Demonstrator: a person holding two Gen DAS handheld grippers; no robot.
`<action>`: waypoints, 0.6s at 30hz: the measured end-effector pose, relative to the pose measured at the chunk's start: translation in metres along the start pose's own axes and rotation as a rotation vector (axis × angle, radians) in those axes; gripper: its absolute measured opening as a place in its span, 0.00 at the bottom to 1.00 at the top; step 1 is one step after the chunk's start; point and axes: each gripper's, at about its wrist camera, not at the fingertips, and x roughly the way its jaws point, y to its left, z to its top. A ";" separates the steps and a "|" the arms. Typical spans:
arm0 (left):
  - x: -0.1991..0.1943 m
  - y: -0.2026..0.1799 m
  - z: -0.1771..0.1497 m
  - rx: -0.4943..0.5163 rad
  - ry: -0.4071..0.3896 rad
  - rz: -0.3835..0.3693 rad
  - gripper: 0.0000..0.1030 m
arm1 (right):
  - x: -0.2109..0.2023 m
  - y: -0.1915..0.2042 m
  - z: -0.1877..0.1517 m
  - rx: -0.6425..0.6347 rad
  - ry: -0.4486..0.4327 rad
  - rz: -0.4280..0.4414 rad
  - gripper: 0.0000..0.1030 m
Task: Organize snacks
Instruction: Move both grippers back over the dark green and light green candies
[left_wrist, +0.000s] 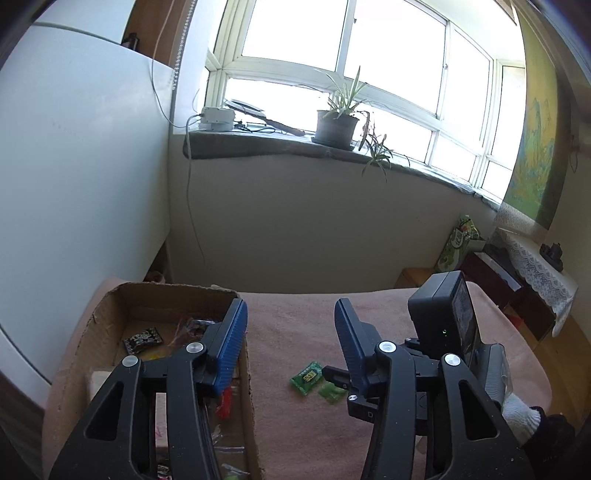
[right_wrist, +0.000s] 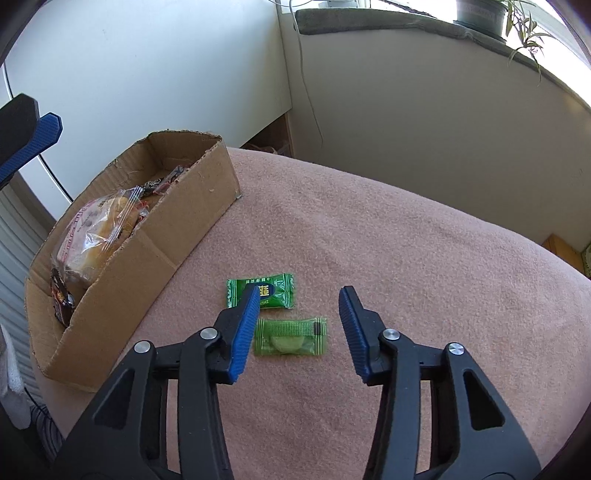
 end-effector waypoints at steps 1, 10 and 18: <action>0.006 -0.002 0.000 -0.004 0.020 -0.008 0.42 | 0.002 0.000 0.000 -0.003 0.004 0.004 0.45; 0.048 -0.028 0.000 0.041 0.235 0.021 0.31 | 0.018 -0.008 -0.003 0.007 0.048 0.062 0.44; 0.052 -0.039 0.001 0.068 0.275 0.079 0.30 | 0.003 -0.019 -0.011 0.032 0.020 0.061 0.44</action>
